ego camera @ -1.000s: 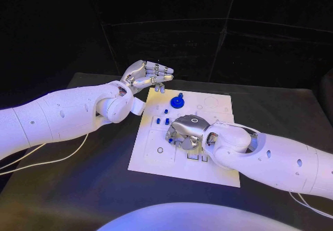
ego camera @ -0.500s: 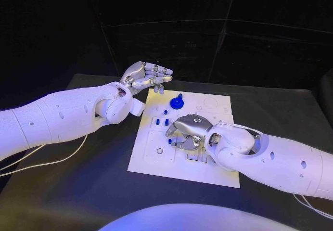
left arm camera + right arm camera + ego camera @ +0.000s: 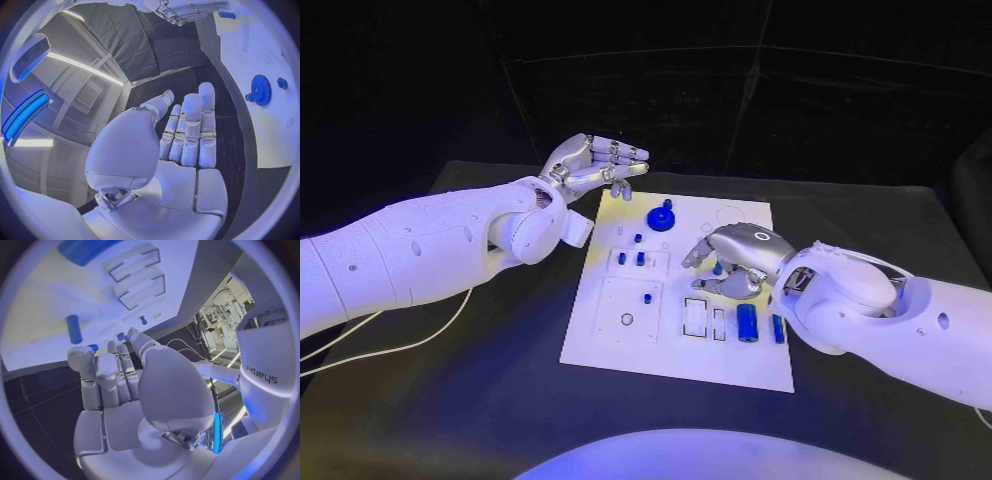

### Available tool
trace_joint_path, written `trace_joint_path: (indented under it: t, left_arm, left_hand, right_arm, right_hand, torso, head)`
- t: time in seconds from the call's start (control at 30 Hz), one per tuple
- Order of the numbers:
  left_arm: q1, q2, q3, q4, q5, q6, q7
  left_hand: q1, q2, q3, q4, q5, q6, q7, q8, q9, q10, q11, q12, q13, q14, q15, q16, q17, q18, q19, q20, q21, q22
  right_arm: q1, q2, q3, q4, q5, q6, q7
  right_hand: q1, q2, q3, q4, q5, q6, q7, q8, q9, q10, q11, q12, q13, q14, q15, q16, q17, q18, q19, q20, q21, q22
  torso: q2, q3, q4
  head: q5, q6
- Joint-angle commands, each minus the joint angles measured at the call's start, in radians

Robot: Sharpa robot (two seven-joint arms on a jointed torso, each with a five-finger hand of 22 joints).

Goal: Assemble the parts on the task board

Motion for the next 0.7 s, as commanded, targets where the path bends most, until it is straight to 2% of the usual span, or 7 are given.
trace_joint_path:
  t: [0.03,0.2,0.37,0.57,0.7]
  left_arm:
    - [0.001,0.0,0.001,0.0,0.005,0.011,0.002]
    - [0.001,0.001,0.001,0.0,0.005,0.013,0.001]
    - [0.0,0.001,0.0,0.0,0.005,0.015,0.0]
    - [0.0,0.001,0.0,-0.001,0.005,0.017,-0.001]
    - [0.0,0.001,0.0,-0.001,0.005,0.018,-0.001]
  left_hand:
    - [-0.006,0.004,-0.007,0.0,-0.003,-0.006,0.001,-0.002,0.0,-0.004,0.0,0.004,0.0,-0.003,0.004,0.0,-0.001,0.006,-0.001,0.007,-0.005,-0.001]
    - [-0.004,0.005,-0.008,-0.002,-0.004,-0.007,0.0,-0.001,0.0,-0.005,-0.001,0.006,0.001,-0.003,0.004,0.001,-0.002,0.006,0.0,0.007,-0.006,-0.002]
    - [-0.004,0.005,-0.008,-0.002,-0.004,-0.007,0.0,-0.001,0.0,-0.005,-0.001,0.006,0.001,-0.003,0.004,0.001,-0.002,0.006,0.0,0.007,-0.006,-0.002]
    - [-0.004,0.005,-0.008,-0.002,-0.004,-0.007,0.0,-0.001,0.0,-0.005,-0.001,0.006,0.001,-0.003,0.004,0.001,-0.002,0.006,0.0,0.007,-0.006,-0.002]
    - [-0.004,0.005,-0.008,-0.002,-0.004,-0.007,0.0,-0.001,0.0,-0.005,-0.001,0.006,0.001,-0.003,0.004,0.001,-0.002,0.006,0.0,0.007,-0.006,-0.002]
  right_arm:
    - [0.017,-0.024,0.002,0.003,0.044,0.004,-0.041]
    - [0.035,-0.047,0.003,-0.015,0.032,0.039,-0.06]
    - [0.04,-0.053,0.003,-0.025,0.02,0.07,-0.066]
    - [0.042,-0.05,0.003,-0.035,0.001,0.105,-0.074]
    - [0.043,-0.043,0.003,-0.043,-0.013,0.135,-0.082]
  right_hand:
    - [-0.016,-0.011,-0.021,0.002,0.009,-0.001,-0.006,-0.003,-0.003,-0.02,-0.003,-0.006,-0.005,0.004,0.0,-0.011,-0.022,0.001,-0.001,-0.001,-0.007,-0.018]
    - [-0.013,-0.015,-0.074,0.002,0.011,-0.026,-0.009,-0.007,-0.004,-0.079,0.003,-0.022,-0.006,-0.018,0.007,-0.064,-0.088,0.01,-0.035,0.002,-0.046,-0.073]
    - [-0.001,-0.008,-0.098,0.0,0.011,-0.034,-0.015,-0.006,-0.004,-0.082,0.003,-0.017,-0.004,-0.018,0.009,-0.073,-0.1,0.011,-0.037,0.002,-0.053,-0.08]
    - [0.018,0.012,-0.116,-0.004,0.013,-0.029,-0.02,-0.004,-0.003,-0.061,-0.002,0.002,-0.003,-0.011,0.004,-0.072,-0.102,0.011,-0.031,-0.002,-0.055,-0.08]
    - [0.037,0.034,-0.118,-0.01,0.012,-0.014,-0.023,-0.002,-0.002,-0.032,-0.009,0.018,-0.004,-0.002,-0.002,-0.065,-0.095,0.008,-0.018,-0.006,-0.048,-0.068]
  torso:
    - [0.001,0.0004,0.0001]
    - [0.002,0.0002,0.0023]
    - [0.003,-0.0003,0.0039]
    - [0.003,-0.0005,0.0031]
    - [0.003,-0.0014,0.0036]
  head:
    - [-0.011,0.006]
    - [-0.018,0.013]
    - [-0.021,0.013]
    - [-0.02,0.013]
    - [-0.02,0.013]
